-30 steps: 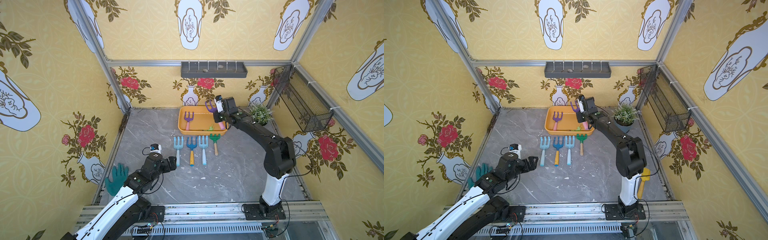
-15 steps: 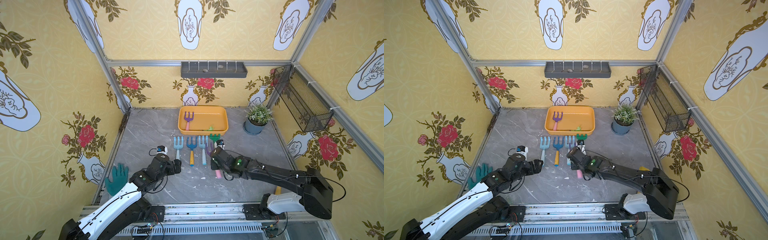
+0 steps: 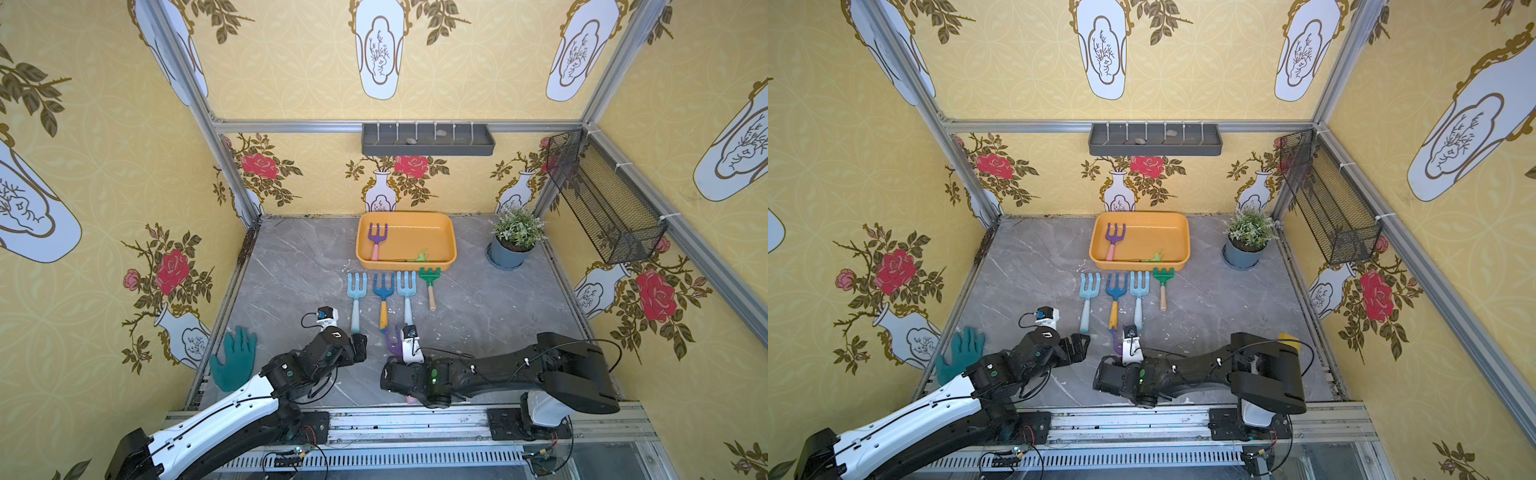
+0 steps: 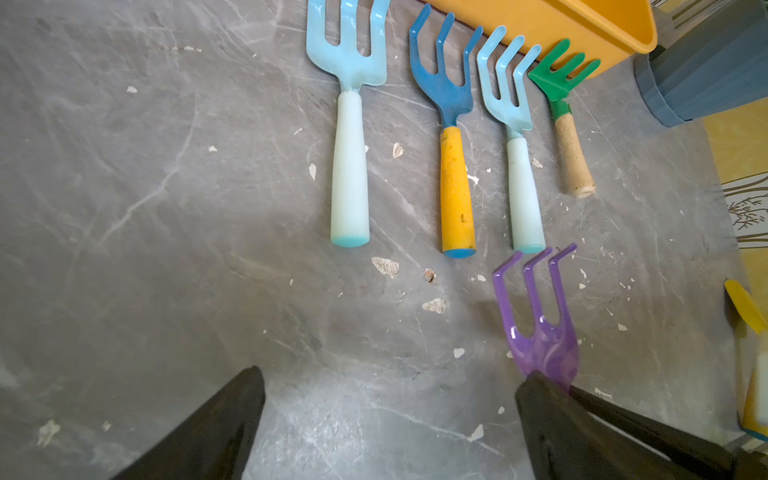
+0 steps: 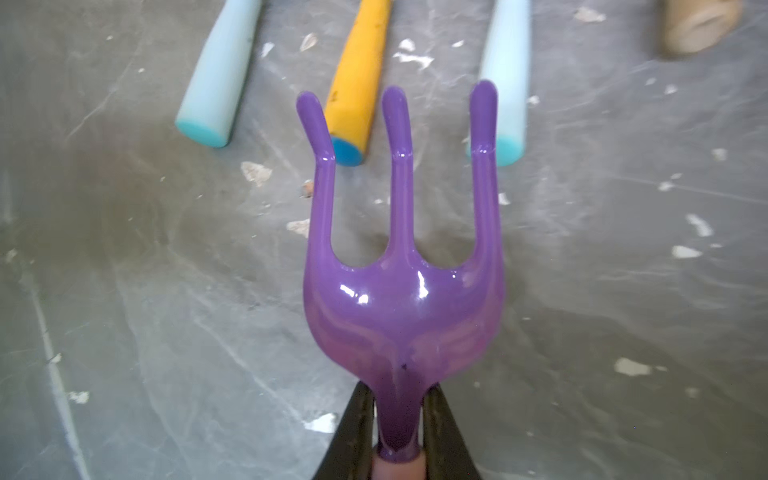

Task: Take the hand rake out of the storage box
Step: Place the rake at the center of the board.

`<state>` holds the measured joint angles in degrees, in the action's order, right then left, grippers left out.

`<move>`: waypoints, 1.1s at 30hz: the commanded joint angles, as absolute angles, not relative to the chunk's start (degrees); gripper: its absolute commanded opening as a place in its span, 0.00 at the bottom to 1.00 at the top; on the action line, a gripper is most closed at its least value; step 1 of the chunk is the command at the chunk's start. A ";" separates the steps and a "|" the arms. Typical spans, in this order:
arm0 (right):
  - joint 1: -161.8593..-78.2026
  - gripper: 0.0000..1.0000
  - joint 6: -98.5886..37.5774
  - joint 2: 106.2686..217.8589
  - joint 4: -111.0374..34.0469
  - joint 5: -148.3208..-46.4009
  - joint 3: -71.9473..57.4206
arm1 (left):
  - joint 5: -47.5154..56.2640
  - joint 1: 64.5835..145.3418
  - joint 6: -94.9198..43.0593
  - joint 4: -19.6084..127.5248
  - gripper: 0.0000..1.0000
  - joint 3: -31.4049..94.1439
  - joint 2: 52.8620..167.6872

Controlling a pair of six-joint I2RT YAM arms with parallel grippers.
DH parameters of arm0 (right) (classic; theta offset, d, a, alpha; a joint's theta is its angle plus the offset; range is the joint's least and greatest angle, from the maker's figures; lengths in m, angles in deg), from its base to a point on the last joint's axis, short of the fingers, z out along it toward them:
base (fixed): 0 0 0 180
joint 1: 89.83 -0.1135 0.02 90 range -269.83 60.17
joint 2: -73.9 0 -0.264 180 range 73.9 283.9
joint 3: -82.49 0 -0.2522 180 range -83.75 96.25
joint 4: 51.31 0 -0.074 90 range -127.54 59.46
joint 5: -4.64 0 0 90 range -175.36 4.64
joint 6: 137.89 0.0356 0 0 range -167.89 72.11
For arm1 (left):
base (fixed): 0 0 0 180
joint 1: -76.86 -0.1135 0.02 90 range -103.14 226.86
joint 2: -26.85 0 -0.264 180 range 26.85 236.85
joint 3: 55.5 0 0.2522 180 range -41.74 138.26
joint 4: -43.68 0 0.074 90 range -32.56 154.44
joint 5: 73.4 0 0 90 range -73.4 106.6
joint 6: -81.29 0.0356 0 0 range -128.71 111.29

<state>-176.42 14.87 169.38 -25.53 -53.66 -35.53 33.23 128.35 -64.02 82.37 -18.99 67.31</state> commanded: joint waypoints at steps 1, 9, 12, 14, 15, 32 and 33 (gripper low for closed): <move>-176.66 0.00 14.01 172.21 -31.53 -54.79 -34.32 | 35.71 129.15 -67.16 85.03 1.00 -19.74 66.60; -176.15 0.25 14.78 175.24 -32.55 -56.77 -34.41 | 36.18 129.69 -68.30 85.74 1.00 -20.16 66.78; -176.05 0.35 14.57 174.74 -31.76 -56.73 -34.27 | 36.36 130.25 -68.85 85.74 1.00 -19.86 67.31; -175.98 0.52 14.45 173.67 -31.25 -56.32 -34.64 | 36.79 131.28 -69.74 85.70 1.00 -19.44 67.94; -175.84 0.62 14.30 172.84 -30.85 -56.19 -34.86 | 37.27 132.14 -70.56 85.74 1.00 -19.12 68.67; -158.73 0.98 3.14 149.79 -13.86 -52.49 -42.71 | 46.28 157.11 -88.92 88.35 0.77 -0.59 101.23; -157.36 0.98 2.06 148.65 -14.39 -53.15 -43.38 | 45.33 157.11 -88.87 88.38 0.78 0.88 103.85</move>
